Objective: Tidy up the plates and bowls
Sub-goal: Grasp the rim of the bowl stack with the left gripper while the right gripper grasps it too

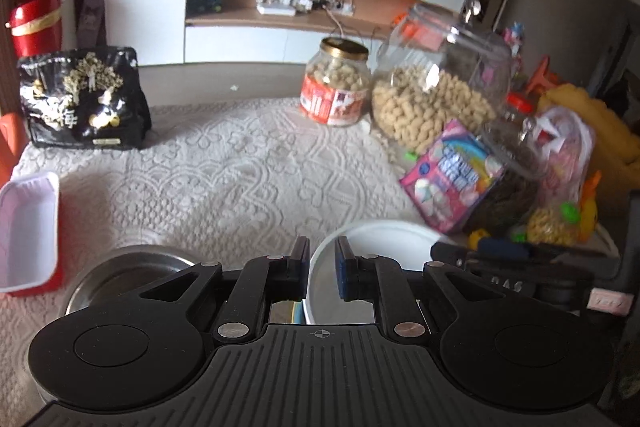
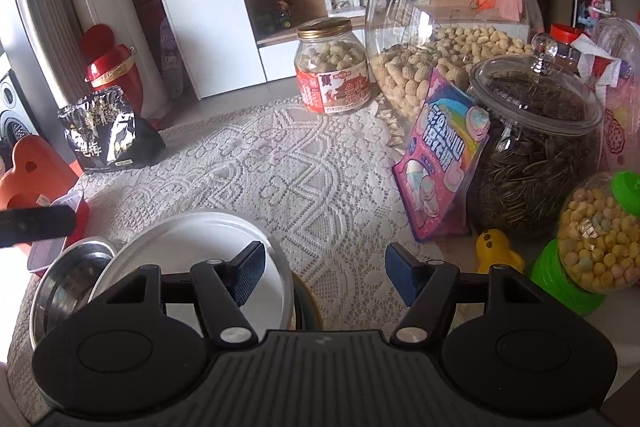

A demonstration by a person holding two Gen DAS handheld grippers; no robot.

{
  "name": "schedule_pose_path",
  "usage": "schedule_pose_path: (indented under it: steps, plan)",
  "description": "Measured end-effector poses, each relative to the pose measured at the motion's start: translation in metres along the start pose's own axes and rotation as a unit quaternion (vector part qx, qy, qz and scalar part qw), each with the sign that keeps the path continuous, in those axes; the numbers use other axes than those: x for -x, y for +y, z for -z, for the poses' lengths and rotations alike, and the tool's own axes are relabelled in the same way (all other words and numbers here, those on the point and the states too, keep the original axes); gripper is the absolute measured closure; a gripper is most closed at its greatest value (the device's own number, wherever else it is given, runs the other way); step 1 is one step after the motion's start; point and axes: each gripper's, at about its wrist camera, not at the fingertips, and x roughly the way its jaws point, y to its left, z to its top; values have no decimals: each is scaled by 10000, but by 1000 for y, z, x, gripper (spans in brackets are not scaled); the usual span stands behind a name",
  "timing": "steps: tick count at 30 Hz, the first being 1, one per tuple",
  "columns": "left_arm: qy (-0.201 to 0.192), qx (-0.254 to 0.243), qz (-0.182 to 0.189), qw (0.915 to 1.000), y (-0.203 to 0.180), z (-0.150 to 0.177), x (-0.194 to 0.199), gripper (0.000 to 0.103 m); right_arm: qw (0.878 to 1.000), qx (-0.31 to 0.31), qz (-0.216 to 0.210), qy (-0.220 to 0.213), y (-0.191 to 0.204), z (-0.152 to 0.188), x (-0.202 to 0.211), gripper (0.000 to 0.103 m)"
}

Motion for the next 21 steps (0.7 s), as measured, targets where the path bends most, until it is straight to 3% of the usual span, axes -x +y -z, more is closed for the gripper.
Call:
schedule_pose_path:
  steps: [4,8,13,15,21]
  plan:
    - [405,-349,-104,9985,5,-2,-20,88,9985,194,-106,494,5,-8,-14,36]
    - [519,-442,-74,9976,7,-5,-29,87,9989,275,-154,333,4,-2,-19,36]
    - [913,-328,249,9950,5,-5,-46,80,9970,290,-356,623,-1,4,-27,36]
    - [964,-342,212,9945,4,-3,-50,80,9954,192,-615,709,-1,2,-30,36]
    - [1085,-312,60,9936,9,5,-61,80,9944,404,-590,778,4,12,-30,36]
